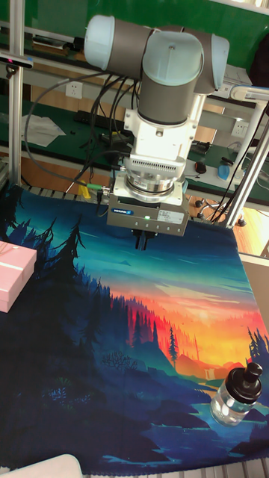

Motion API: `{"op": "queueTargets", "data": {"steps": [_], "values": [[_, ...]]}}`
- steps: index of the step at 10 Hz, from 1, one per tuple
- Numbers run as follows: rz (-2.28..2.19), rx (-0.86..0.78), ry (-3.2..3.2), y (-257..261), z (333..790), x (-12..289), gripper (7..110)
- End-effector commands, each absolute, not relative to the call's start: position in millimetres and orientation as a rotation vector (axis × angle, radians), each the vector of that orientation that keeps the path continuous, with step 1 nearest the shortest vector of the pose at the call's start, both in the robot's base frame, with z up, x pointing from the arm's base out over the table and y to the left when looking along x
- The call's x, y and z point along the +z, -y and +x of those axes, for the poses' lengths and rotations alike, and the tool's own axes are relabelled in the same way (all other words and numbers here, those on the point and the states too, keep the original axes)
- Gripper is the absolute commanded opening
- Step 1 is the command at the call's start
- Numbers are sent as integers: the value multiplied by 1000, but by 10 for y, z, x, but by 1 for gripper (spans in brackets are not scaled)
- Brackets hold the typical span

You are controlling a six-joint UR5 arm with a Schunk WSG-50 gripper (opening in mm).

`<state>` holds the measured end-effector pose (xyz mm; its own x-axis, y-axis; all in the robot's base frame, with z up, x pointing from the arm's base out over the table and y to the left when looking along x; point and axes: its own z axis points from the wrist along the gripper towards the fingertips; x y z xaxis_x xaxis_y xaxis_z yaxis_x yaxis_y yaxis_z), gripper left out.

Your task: Unscrew the lid from the jar

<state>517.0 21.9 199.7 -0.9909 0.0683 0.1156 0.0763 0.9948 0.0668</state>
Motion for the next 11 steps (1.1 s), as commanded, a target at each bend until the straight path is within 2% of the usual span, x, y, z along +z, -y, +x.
{"op": "queueTargets", "data": {"steps": [1,11], "values": [[-79,-105,3040,-204,5206,2002,7],[170,-46,3083,-97,5309,1989,7]]}}
